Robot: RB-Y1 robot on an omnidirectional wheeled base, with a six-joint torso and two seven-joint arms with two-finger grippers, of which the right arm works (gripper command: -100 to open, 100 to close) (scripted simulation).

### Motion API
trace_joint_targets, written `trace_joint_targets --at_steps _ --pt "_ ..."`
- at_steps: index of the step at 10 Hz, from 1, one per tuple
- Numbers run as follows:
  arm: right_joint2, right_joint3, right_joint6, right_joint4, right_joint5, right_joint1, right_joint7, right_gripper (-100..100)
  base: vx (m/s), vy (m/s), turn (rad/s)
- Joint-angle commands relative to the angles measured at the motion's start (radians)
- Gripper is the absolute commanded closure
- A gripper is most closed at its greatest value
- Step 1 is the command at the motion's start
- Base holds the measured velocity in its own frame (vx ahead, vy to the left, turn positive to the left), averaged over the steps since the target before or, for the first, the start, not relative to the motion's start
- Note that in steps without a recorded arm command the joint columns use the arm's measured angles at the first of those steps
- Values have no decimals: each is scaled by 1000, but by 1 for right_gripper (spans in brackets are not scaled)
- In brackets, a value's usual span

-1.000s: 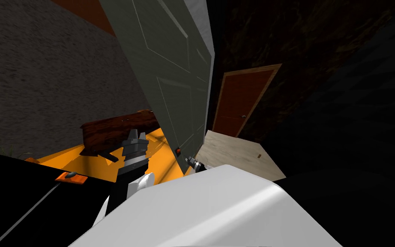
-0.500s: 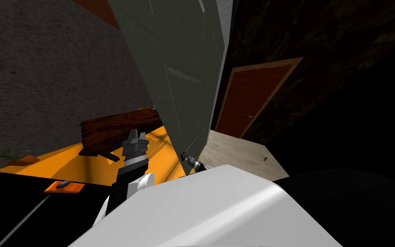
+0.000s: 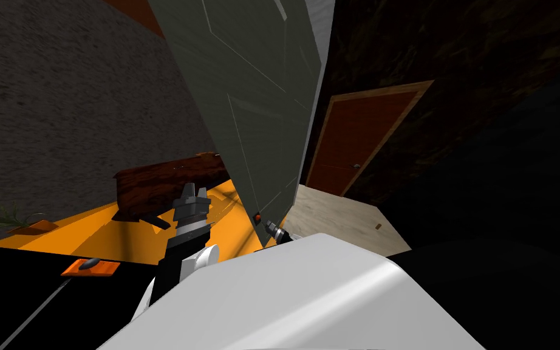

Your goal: Push the door open

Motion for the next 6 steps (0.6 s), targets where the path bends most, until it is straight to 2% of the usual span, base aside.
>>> trace_joint_targets --at_steps 1,3,4,6 --pt "0 0 0 0 0 0 0 100 -13 -12 0" --pt "0 0 0 0 0 0 0 100 -3 -2 0" --pt "1 -19 1 0 -4 4 7 -100 -121 -27 -176" --pt "1 -31 2 0 -7 7 11 -100 -199 -40 -71"
